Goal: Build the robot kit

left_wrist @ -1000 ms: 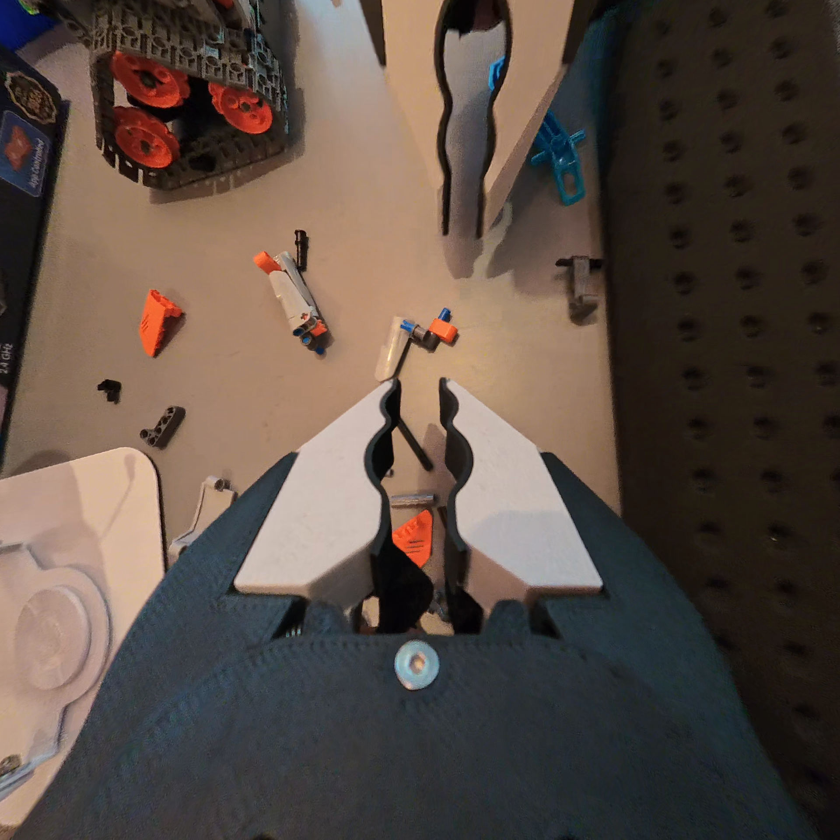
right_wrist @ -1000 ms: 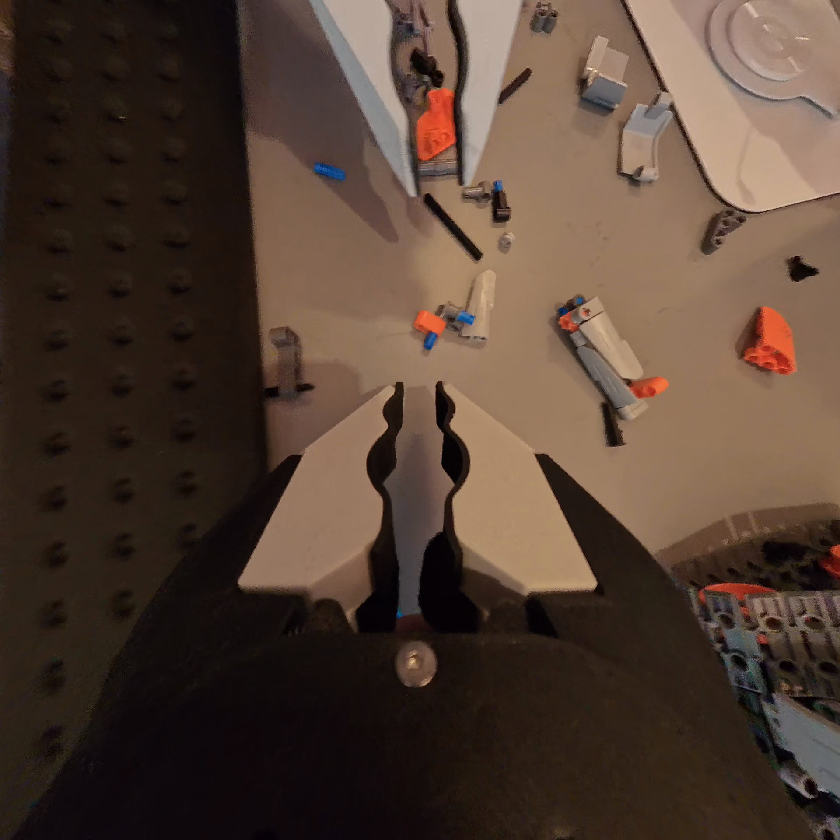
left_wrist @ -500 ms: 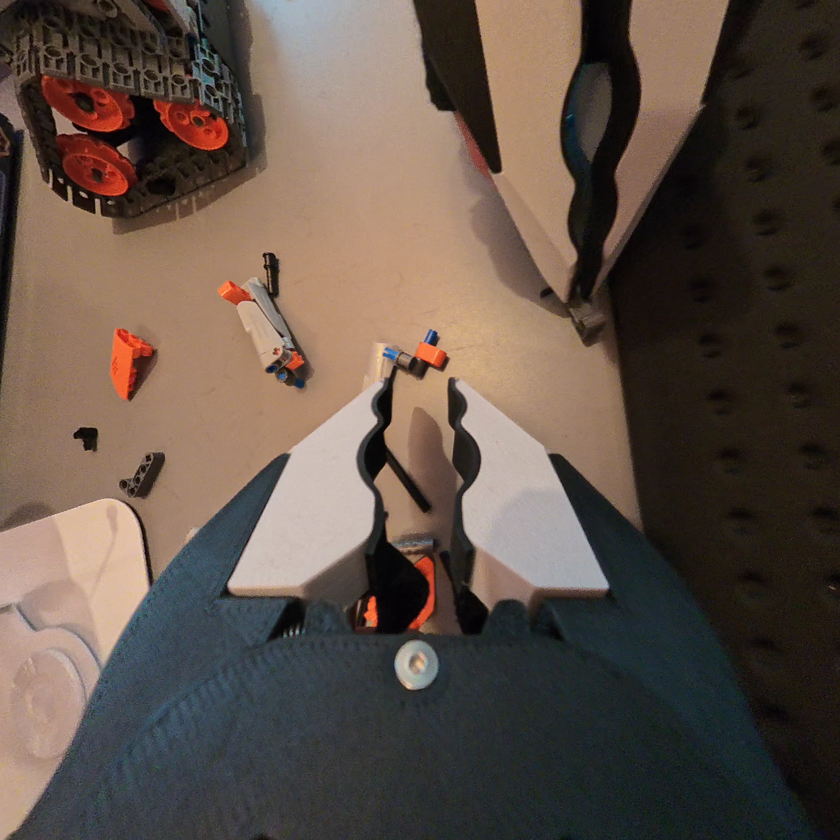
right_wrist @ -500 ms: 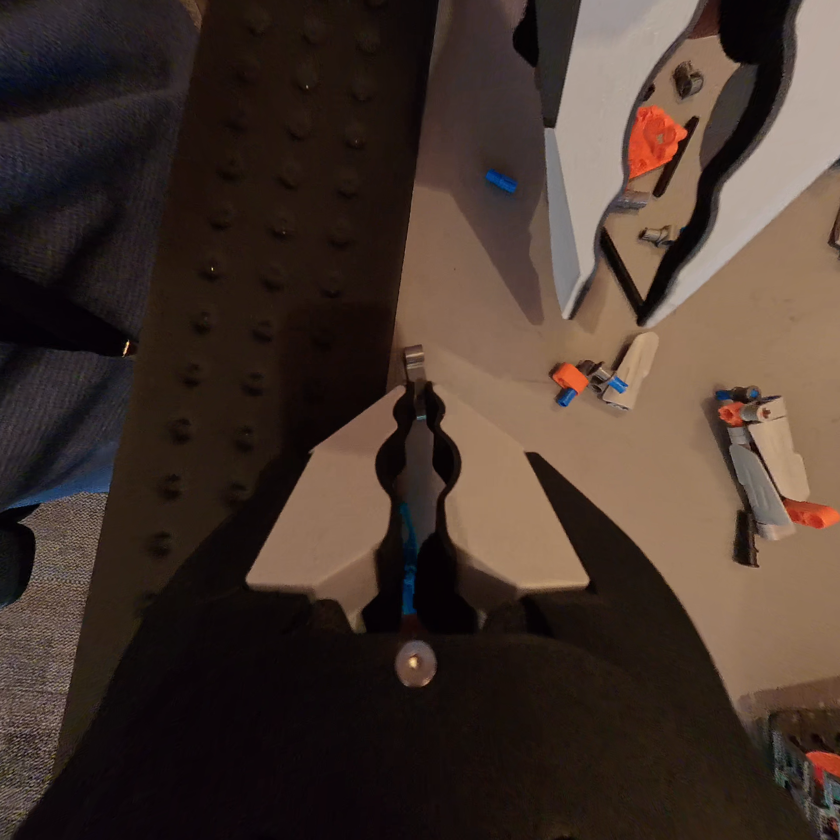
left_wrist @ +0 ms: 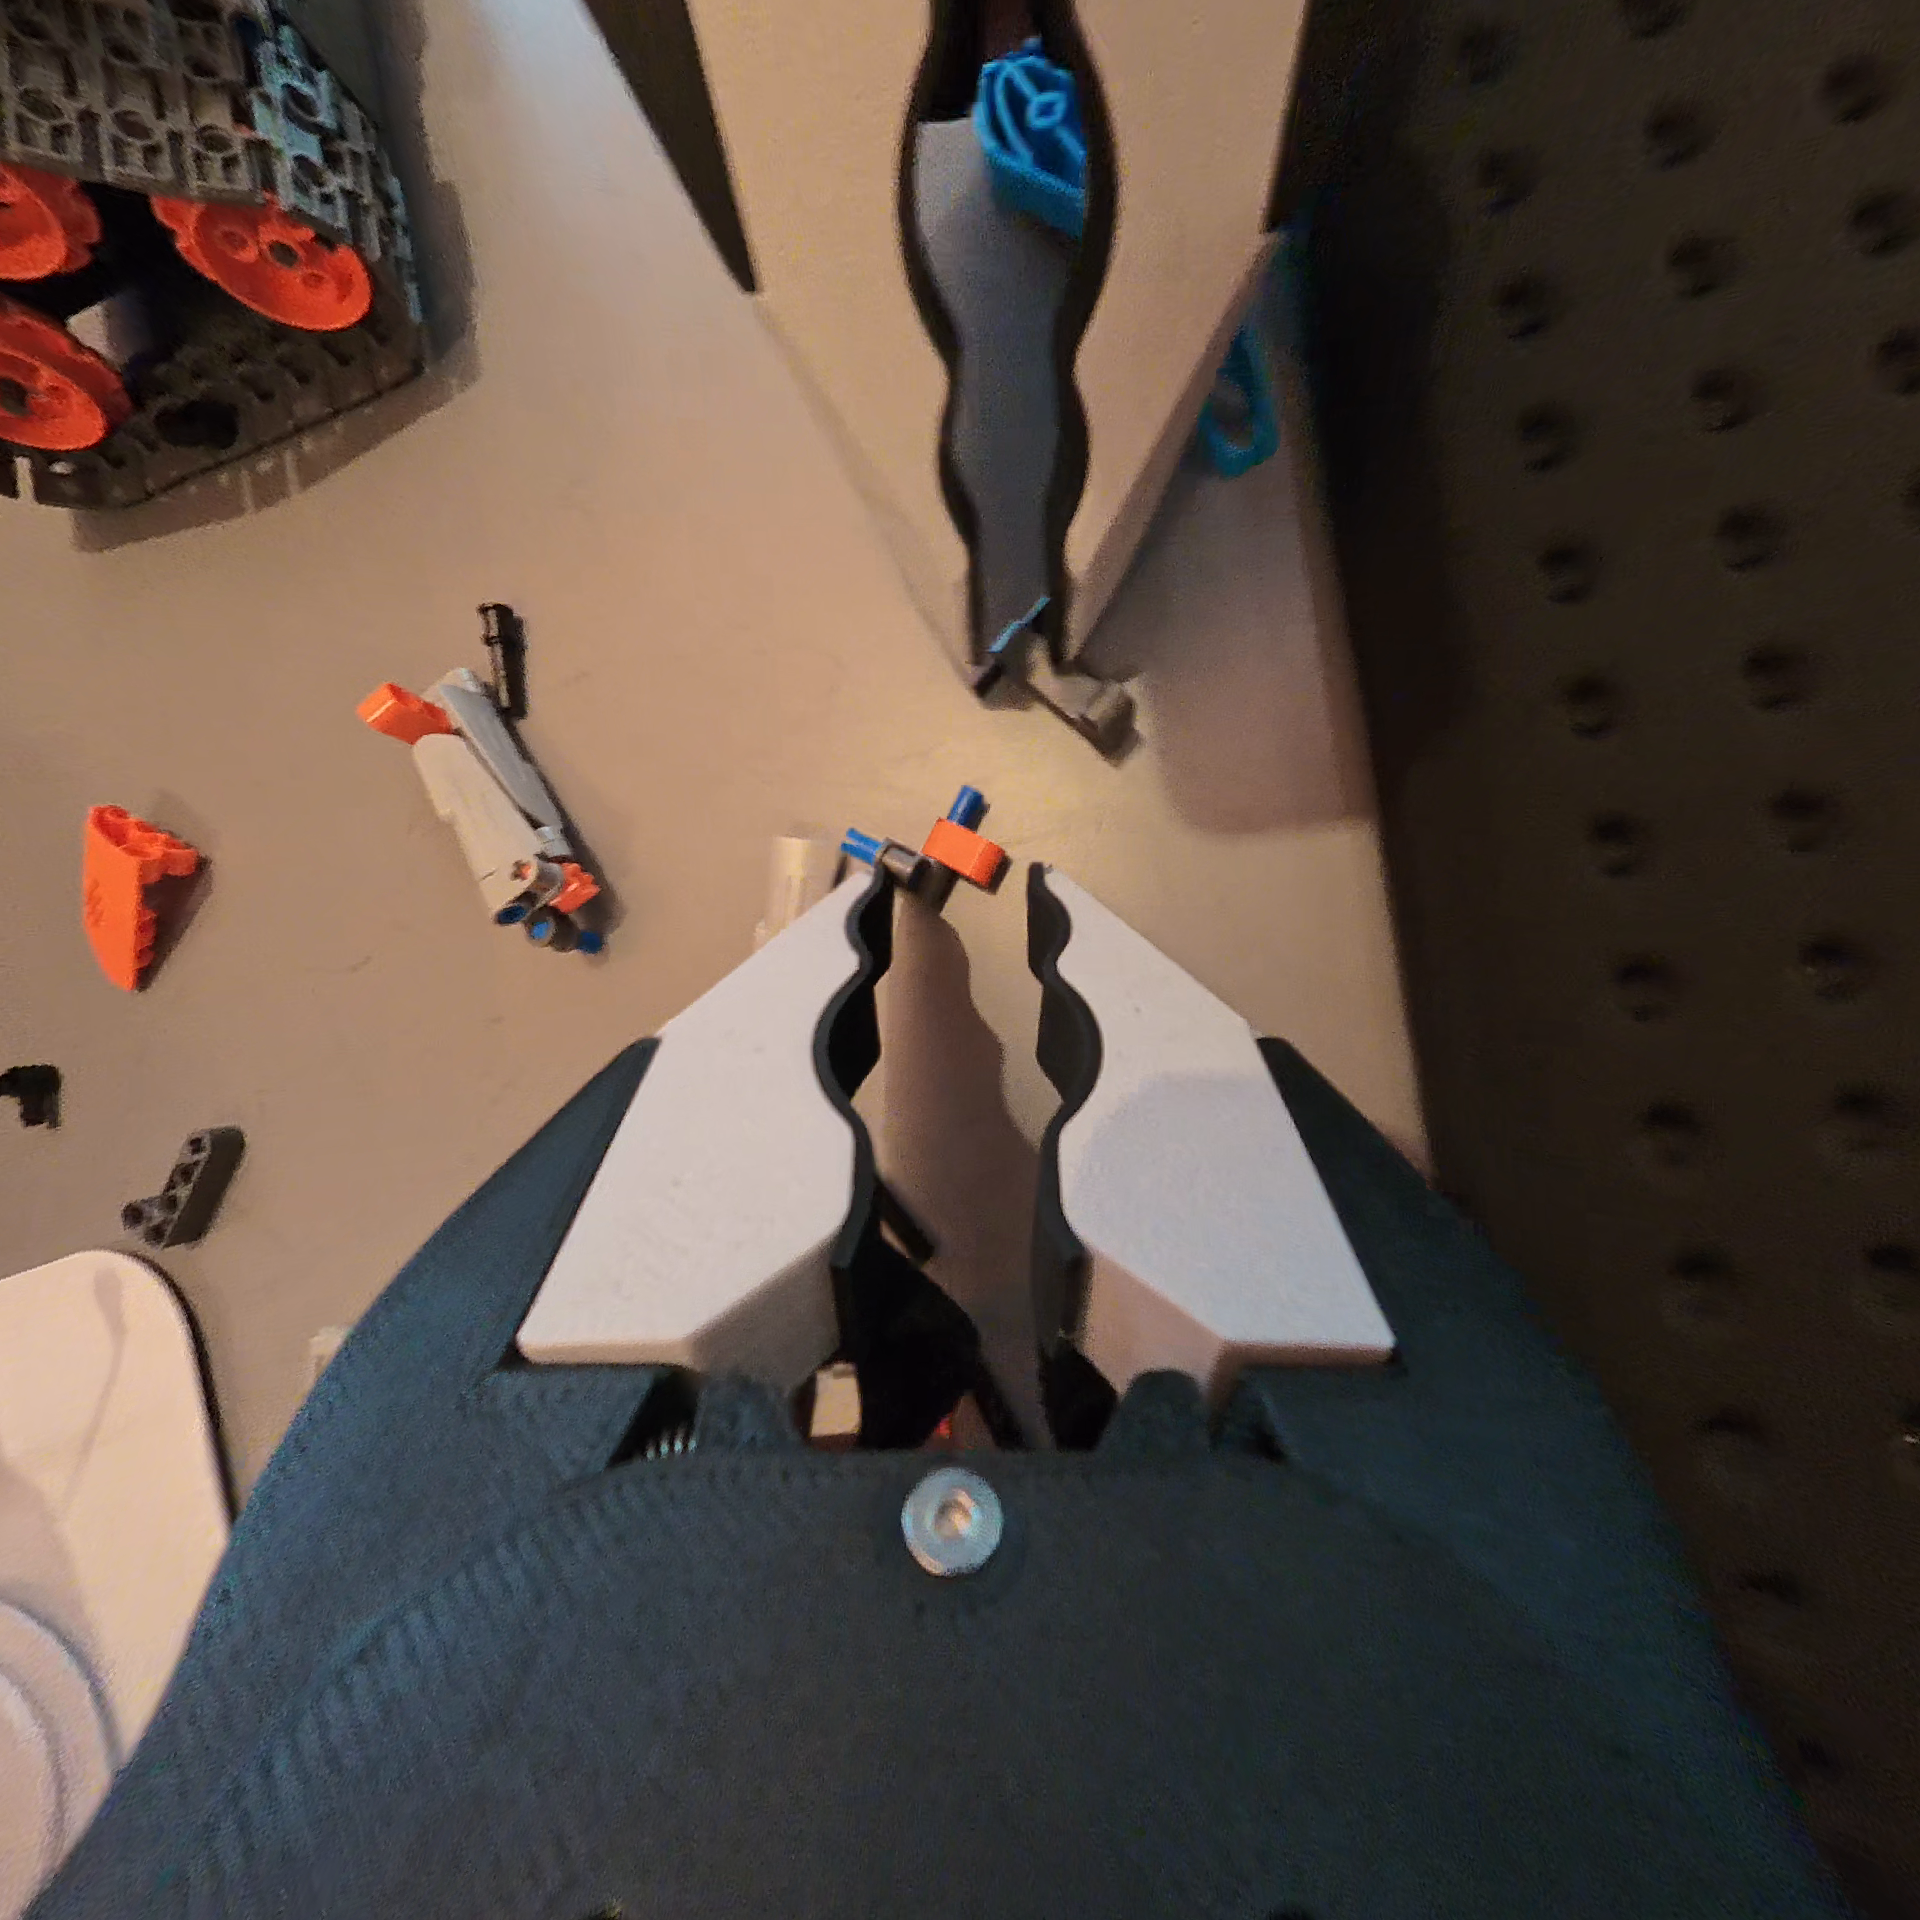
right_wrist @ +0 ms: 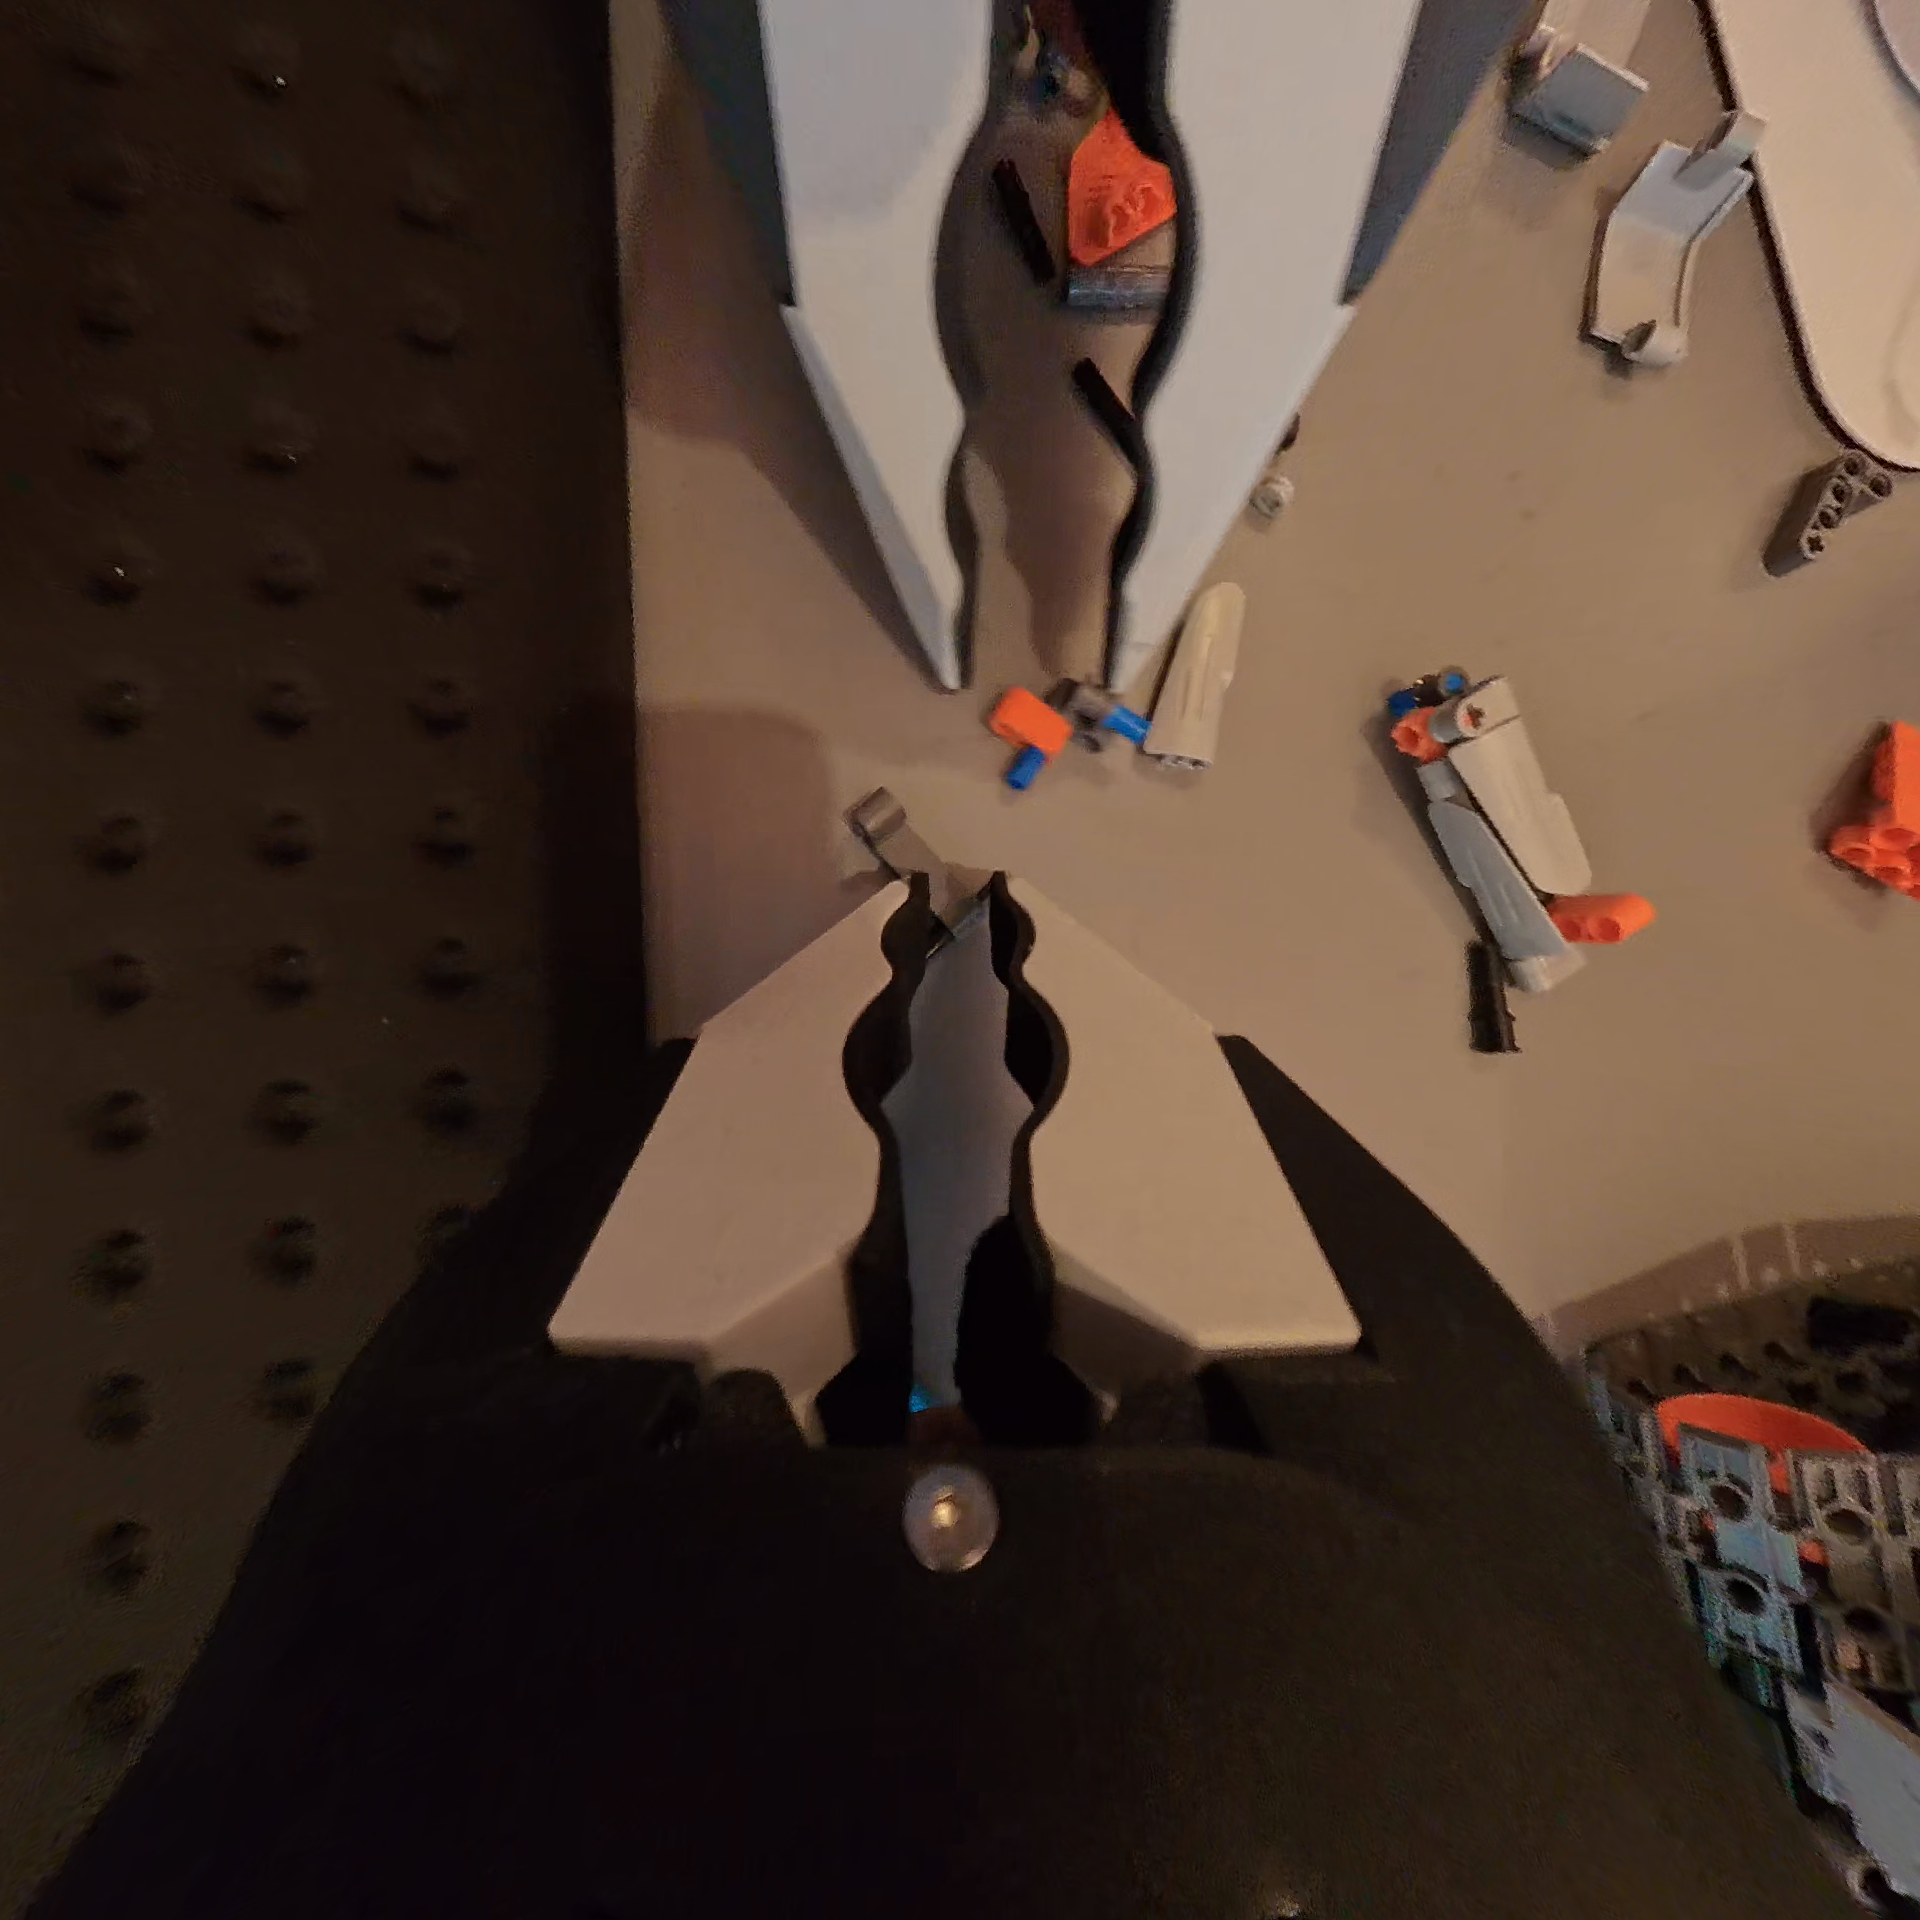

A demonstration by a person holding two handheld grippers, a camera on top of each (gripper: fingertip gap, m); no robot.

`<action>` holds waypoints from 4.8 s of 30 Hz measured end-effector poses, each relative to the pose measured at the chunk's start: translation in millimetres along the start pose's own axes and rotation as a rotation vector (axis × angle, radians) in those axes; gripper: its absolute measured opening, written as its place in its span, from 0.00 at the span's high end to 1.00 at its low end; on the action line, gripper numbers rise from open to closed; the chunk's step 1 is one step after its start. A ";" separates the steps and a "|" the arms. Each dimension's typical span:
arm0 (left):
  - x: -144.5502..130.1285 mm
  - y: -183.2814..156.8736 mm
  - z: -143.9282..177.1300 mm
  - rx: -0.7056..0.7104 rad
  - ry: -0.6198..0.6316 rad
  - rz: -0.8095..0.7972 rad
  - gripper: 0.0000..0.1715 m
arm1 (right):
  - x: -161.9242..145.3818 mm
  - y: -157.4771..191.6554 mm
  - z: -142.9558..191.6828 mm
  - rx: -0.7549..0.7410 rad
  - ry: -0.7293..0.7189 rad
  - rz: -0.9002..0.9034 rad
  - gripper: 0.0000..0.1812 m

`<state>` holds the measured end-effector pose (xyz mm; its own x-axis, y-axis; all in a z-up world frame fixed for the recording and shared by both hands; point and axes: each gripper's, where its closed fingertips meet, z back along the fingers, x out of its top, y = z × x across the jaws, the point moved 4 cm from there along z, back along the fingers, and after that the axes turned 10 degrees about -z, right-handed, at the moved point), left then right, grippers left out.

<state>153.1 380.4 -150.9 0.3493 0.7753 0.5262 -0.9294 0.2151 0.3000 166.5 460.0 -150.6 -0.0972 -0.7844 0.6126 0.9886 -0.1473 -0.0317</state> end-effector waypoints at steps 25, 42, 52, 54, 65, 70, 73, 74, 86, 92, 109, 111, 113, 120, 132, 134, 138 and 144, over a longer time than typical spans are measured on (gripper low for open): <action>-3.1 2.3 1.3 0.035 0.030 -0.040 0.82 | -9.1 -4.5 2.4 -0.046 0.025 0.001 0.90; -0.6 0.9 2.4 0.026 0.020 -0.060 0.78 | -8.4 5.5 -1.3 0.014 0.048 -0.001 0.97; 3.3 -1.9 -6.8 0.035 0.003 -0.068 0.83 | -6.0 -2.6 -2.2 -0.027 0.022 0.006 0.99; 3.5 -2.3 -7.1 0.045 -0.006 -0.064 0.84 | -5.0 -1.8 -2.5 -0.029 0.017 0.007 0.99; 5.9 -1.2 -3.4 0.101 -0.031 -0.064 0.83 | -6.6 -1.6 -2.2 -0.008 0.001 -0.009 0.99; 1.9 -4.5 -0.9 0.069 0.006 -0.032 0.83 | -4.7 0.1 -5.7 -0.005 -0.001 -0.014 0.96; -1.1 -9.7 -1.3 0.057 0.032 -0.041 0.83 | -3.3 -2.0 -1.7 -0.010 -0.014 -0.018 0.92; -1.9 -10.8 0.0 0.055 0.042 -0.037 0.82 | -2.7 -3.2 -0.1 -0.016 -0.020 -0.018 0.92; -15.3 -0.5 126.1 0.369 0.122 0.088 0.80 | 33.5 1.4 1.8 -0.029 -0.068 0.040 0.92; -48.8 -25.5 225.1 0.640 0.208 0.198 0.83 | 72.3 8.5 -1.7 -0.019 -0.108 0.119 0.91; -122.4 -110.6 288.3 1.043 -0.051 0.478 0.84 | 258.5 65.1 -174.5 0.214 -0.140 0.144 0.84; -131.9 -116.6 287.9 1.050 -0.042 0.490 0.84 | 261.5 68.7 -196.7 0.220 -0.116 0.127 0.82; -137.3 -120.5 288.7 1.054 -0.067 0.501 0.84 | 263.8 70.9 -211.4 0.208 -0.098 0.119 0.81; -137.3 -124.3 288.9 1.050 -0.133 0.480 0.84 | 258.9 64.9 -203.0 0.187 -0.074 0.122 0.93; -29.6 -66.7 153.1 0.560 -0.205 0.166 0.83 | 109.2 -8.4 -12.4 0.041 -0.030 0.025 0.93; -17.8 -55.2 118.0 0.440 -0.172 0.122 0.82 | 76.0 -16.8 0.1 0.004 -0.006 -0.009 0.93; -7.6 -32.8 59.0 0.263 -0.096 0.067 0.80 | 33.2 -24.5 5.0 -0.009 0.014 -0.048 0.93; -7.6 -13.8 13.4 0.139 0.008 0.032 0.78 | 9.6 -23.4 -9.3 0.053 0.032 -0.034 0.93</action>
<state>164.8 363.6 -148.3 0.3180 0.7854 0.5311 -0.9145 0.1063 0.3904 141.4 450.2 -151.3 -0.1337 -0.7984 0.5871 0.9892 -0.1429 0.0309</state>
